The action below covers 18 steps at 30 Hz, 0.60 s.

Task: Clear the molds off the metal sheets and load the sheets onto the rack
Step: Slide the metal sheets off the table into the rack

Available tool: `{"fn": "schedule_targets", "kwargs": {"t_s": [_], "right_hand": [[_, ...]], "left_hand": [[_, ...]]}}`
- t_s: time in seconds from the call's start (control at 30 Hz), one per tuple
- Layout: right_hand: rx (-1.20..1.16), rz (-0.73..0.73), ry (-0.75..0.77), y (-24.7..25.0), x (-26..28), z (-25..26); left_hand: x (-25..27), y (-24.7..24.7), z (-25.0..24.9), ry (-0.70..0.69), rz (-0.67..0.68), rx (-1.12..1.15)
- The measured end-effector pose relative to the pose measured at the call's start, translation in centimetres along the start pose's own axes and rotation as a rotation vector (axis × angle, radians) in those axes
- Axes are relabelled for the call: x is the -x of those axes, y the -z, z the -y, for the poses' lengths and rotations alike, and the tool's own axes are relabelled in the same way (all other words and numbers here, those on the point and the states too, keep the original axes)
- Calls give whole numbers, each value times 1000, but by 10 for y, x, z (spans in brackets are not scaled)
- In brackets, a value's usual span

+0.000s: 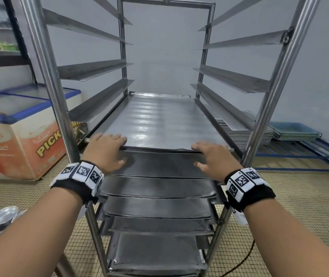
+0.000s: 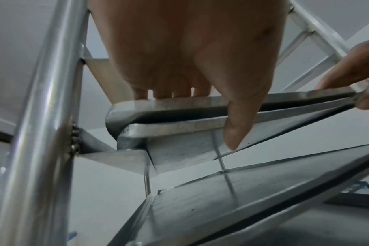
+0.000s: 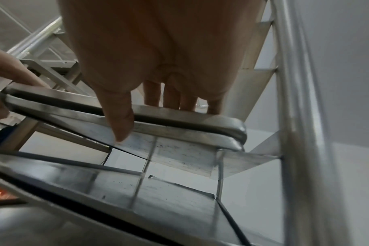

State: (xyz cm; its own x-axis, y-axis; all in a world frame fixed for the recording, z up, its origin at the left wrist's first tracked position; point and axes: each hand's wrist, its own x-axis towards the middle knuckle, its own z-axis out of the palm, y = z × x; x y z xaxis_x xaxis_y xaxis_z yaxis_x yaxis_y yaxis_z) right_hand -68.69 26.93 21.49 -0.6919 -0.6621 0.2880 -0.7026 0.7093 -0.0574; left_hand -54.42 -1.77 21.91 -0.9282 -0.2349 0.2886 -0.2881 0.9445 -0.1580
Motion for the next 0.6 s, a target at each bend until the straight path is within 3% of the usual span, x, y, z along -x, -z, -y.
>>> {"fn": "schedule_targets", "kwargs": {"t_s": [0.2, 0.27, 0.33, 0.43, 0.53, 0.6], "right_hand": [[-57, 5, 53, 19, 41, -9], [-80, -42, 13, 33, 52, -13], [-137, -243, -40, 45, 57, -19], [-214, -710, -155, 61, 55, -32], [-366, -969, -405, 74, 41, -45], [-456, -940, -553, 78, 26, -52]], "left_hand": [[51, 15, 13, -49, -16, 142], [63, 35, 21, -38, -125, 194], [67, 55, 28, 59, -327, 300], [57, 76, 43, 290, -689, 530], [32, 78, 57, 551, -783, 732], [16, 72, 62, 611, -775, 832]]}}
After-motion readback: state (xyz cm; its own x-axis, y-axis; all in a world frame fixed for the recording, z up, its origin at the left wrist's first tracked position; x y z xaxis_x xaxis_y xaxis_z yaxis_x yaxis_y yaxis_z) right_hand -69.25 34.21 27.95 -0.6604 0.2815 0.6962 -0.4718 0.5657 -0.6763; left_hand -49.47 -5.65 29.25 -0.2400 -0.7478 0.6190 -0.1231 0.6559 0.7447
